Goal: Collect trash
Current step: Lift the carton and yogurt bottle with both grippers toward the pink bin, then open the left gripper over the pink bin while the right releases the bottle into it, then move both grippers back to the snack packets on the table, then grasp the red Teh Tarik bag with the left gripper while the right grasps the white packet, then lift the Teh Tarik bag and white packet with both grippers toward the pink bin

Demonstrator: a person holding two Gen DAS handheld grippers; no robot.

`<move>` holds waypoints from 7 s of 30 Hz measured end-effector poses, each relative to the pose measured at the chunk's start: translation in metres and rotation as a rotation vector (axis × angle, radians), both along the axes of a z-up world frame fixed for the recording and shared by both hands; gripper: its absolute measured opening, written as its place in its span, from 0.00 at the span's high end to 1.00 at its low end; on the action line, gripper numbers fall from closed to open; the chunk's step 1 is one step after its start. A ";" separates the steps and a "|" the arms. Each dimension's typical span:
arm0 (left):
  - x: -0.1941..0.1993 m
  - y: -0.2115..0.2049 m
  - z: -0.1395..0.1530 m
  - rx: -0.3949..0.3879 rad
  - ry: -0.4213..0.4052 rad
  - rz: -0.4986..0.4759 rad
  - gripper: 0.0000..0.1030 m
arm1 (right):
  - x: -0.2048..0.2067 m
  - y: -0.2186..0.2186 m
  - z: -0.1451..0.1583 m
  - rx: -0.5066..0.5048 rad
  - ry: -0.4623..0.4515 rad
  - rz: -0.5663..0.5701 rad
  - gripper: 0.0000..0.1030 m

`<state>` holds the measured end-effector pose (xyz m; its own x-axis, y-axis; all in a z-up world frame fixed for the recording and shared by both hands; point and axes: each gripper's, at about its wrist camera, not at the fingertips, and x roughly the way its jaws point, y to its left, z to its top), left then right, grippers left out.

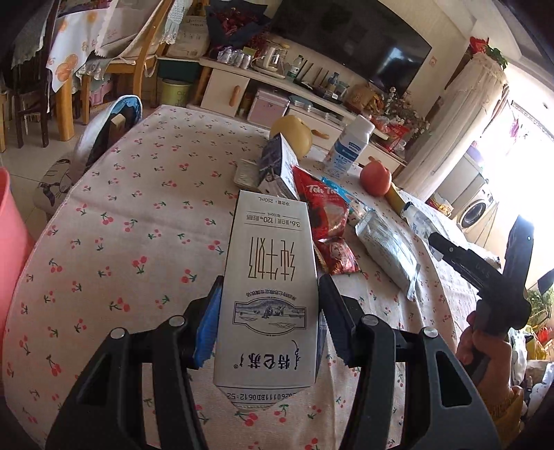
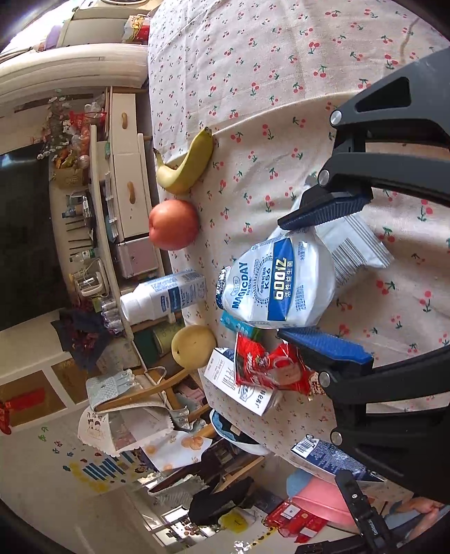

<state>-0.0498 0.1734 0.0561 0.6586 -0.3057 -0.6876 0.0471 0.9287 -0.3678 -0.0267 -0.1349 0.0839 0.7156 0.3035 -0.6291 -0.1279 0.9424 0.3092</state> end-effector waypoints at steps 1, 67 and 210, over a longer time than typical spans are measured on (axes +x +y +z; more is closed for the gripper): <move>0.000 0.006 0.001 -0.004 -0.005 0.014 0.46 | -0.002 0.008 0.001 -0.001 -0.002 0.014 0.44; -0.030 0.191 0.059 0.158 -0.289 0.548 0.12 | -0.076 0.296 0.041 -0.215 -0.158 0.506 0.05; 0.001 0.007 0.005 -0.012 0.030 0.057 0.50 | 0.022 0.047 -0.055 -0.373 0.097 0.150 0.19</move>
<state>-0.0483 0.1803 0.0609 0.6543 -0.2763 -0.7040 -0.0175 0.9251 -0.3794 -0.0049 -0.0881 0.0289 0.6125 0.1387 -0.7782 -0.2597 0.9651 -0.0324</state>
